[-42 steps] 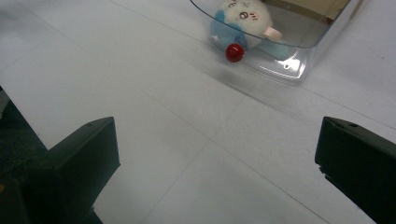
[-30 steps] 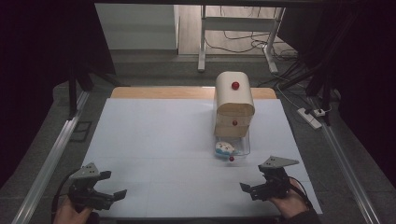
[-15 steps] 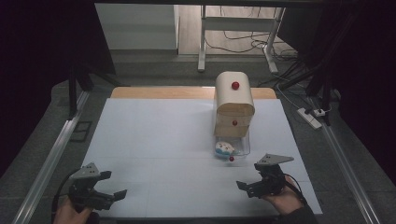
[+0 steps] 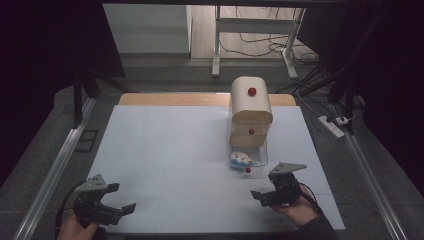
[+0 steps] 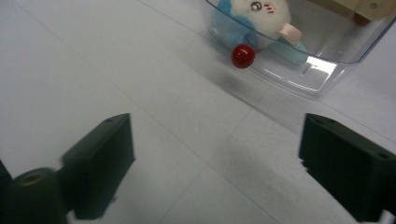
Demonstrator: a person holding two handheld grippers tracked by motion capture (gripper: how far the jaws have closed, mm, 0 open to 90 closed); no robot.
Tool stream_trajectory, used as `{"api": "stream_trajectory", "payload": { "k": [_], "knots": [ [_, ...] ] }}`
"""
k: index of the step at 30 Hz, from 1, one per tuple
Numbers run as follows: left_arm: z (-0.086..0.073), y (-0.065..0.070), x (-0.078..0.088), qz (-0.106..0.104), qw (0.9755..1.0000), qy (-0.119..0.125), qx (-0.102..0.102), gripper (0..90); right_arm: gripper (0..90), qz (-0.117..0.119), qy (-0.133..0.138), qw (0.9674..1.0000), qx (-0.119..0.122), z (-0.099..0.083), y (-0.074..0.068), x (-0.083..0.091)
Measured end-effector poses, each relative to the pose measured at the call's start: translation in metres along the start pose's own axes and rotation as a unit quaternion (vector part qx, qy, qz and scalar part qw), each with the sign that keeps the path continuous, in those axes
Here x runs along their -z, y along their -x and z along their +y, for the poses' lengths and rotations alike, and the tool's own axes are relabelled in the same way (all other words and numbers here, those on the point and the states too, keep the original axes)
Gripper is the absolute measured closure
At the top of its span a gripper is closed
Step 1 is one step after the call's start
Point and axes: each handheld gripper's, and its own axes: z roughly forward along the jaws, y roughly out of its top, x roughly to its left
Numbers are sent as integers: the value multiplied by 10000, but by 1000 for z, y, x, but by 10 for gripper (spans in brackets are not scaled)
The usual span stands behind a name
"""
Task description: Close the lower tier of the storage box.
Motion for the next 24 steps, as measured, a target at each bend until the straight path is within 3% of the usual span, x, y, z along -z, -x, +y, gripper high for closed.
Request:
{"api": "stream_trajectory", "payload": {
  "k": [4, 12, 24],
  "knots": [
    [0, 0, 0, 0, 10000, -4, -4, 18, 246, -95, -101, 9998, 143, 2, 0, -3],
    [0, 0, 0, 1, 10000, -12, -15, 18, 447, -155, -45, 9993, 330, 6, 5, -5],
    [0, 0, -1, 7, 10000, -31, -33, 21, 679, -258, -142, 9988, 392, 11, 13, -12]
  ]
}}
